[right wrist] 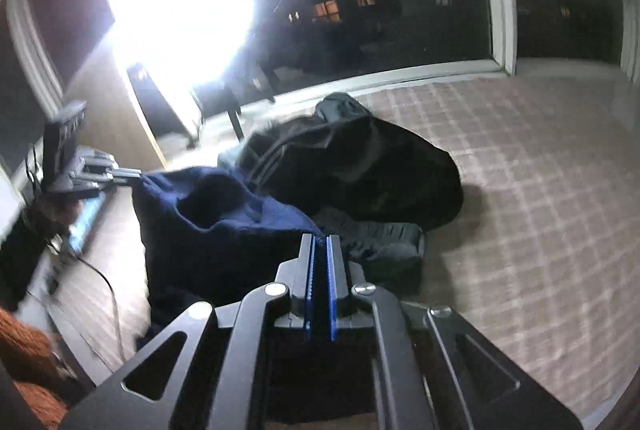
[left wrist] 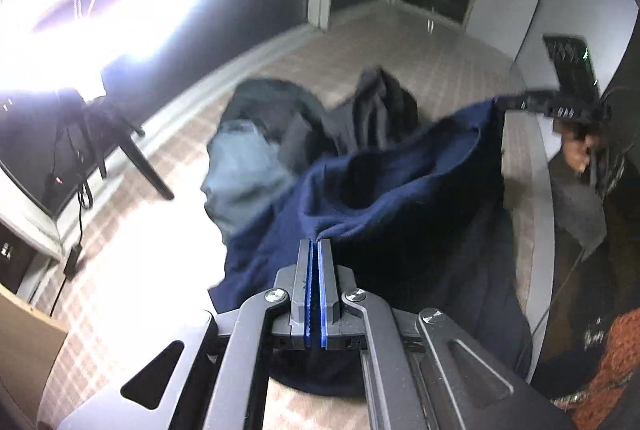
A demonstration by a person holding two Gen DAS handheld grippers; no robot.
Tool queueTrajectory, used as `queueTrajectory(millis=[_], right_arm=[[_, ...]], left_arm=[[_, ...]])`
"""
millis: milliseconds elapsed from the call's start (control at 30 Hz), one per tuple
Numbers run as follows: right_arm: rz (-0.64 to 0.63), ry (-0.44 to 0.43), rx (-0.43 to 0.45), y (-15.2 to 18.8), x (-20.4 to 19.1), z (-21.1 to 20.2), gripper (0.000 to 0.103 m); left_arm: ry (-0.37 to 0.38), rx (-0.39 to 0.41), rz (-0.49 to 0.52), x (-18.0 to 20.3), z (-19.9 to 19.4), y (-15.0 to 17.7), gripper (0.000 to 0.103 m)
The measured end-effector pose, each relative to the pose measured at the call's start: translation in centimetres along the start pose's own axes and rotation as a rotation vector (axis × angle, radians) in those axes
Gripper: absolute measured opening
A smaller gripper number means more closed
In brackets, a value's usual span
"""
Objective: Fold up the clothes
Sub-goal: 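Lift the navy garment high with both grippers and shake it out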
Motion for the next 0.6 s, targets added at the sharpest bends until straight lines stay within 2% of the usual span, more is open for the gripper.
queueTrajectory(millis=[67,100,167,233,267,300,333,367,400,500,600], right_arm=[[-0.014,0.059,-0.015,0.2,0.5,1.7,0.005],[-0.024,0.107,-0.037,0.3,0.7,3.0,0.005],[-0.023,0.144,-0.106,1.0,1.4,5.8,0.006],[-0.03,0.153,-0.142,1.6,1.8,7.0,0.009],[-0.049,0.152,-0.138,1.8,1.7,6.7,0.013],[-0.067,0.151,-0.133,2.1,1.7,6.4,0.028],[-0.086,0.15,-0.129,2.3,1.7,6.0,0.048],[-0.104,0.148,-0.119,2.4,1.7,5.7,0.055],[-0.122,0.146,-0.105,2.5,1.7,5.4,0.059],[-0.163,0.134,-0.104,2.1,1.8,5.9,0.059],[-0.22,0.128,-0.129,1.9,1.7,8.7,0.062]], left_arm=[[-0.04,0.011,-0.006,-1.5,1.1,-0.8,0.002],[-0.09,-0.01,-0.032,-3.1,2.3,-0.8,0.006],[-0.179,-0.052,-0.089,-6.1,4.6,-0.7,0.003],[-0.122,-0.069,-0.168,-7.1,5.1,0.0,0.003],[-0.087,-0.066,-0.19,-7.1,5.0,0.5,0.009],[-0.067,-0.066,-0.15,-6.0,4.7,1.0,0.024],[-0.052,-0.068,-0.109,-5.0,4.4,1.4,0.035],[-0.061,-0.075,-0.061,-4.1,4.3,1.7,0.054],[-0.072,-0.082,-0.012,-3.4,4.2,2.0,0.062],[-0.153,-0.122,0.113,-3.1,5.2,1.5,0.062],[-0.165,-0.19,0.091,-4.7,7.2,1.8,0.064]])
Point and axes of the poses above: each gripper's, at about its wrist camera, not at the fingertips, and z roughly the way its jaws point, x to its right, y to its underside, the point moved 5 cm from there along z, roughly the way its jaws point, and after that the axes turned 14 degrees about y, right-handed, at the moved point
